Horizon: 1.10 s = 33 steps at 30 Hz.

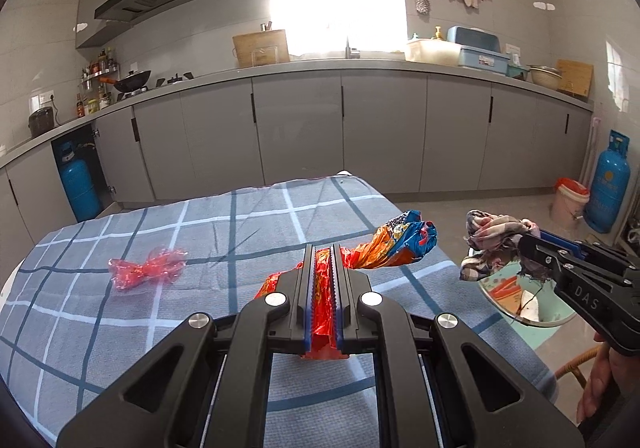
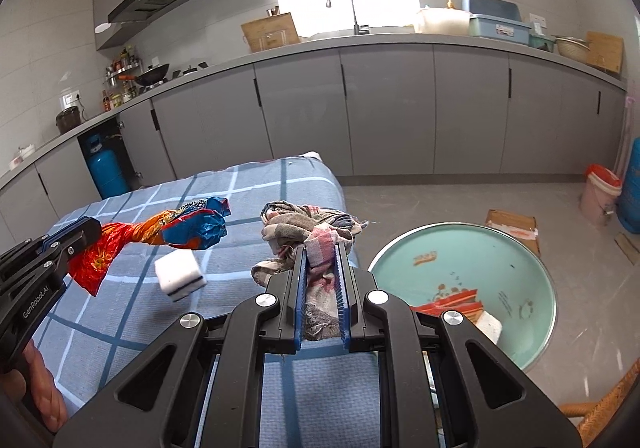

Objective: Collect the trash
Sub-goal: 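Carry wrapper and rag to the teal basin and open both tools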

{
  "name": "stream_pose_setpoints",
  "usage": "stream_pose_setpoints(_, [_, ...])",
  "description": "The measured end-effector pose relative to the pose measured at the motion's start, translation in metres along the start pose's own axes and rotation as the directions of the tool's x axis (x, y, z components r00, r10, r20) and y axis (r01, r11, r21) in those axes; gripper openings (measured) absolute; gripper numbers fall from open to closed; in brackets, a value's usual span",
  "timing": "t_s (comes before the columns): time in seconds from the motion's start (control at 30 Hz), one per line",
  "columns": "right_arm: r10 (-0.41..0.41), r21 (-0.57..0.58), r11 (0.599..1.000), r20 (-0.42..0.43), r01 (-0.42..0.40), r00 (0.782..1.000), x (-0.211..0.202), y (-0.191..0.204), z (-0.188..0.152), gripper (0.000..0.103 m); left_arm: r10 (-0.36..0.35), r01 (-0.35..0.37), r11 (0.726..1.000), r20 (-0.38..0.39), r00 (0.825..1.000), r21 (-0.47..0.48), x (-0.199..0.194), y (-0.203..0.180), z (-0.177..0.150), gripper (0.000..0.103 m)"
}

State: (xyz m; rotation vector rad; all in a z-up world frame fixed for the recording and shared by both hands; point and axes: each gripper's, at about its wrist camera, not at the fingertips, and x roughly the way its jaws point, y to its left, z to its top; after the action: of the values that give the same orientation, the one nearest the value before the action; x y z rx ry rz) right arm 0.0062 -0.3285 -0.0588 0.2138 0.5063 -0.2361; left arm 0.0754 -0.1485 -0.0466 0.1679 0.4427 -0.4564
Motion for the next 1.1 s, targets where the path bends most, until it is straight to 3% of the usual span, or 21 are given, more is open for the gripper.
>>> stream_pose_setpoints(0.27, [-0.039, 0.024, 0.999, 0.011, 0.039, 0.999, -0.001, -0.020, -0.003, 0.014, -0.025, 0.025, 0.999, 0.004, 1.000, 0.028, 0.006, -0.019, 0.002, 0.008])
stream_pose_setpoints(0.7, [-0.125, 0.092, 0.988, 0.003, 0.124, 0.992, -0.001, -0.068, -0.005, 0.015, -0.133, 0.130, 0.985, 0.014, 0.991, 0.113, 0.026, -0.082, 0.016, 0.008])
stream_pose_setpoints(1.1, [-0.186, 0.138, 0.972, -0.023, 0.188, 0.982, 0.004, -0.112, -0.007, 0.015, -0.217, 0.221, 0.959, -0.039, 0.975, 0.178, 0.056, -0.138, 0.012, 0.008])
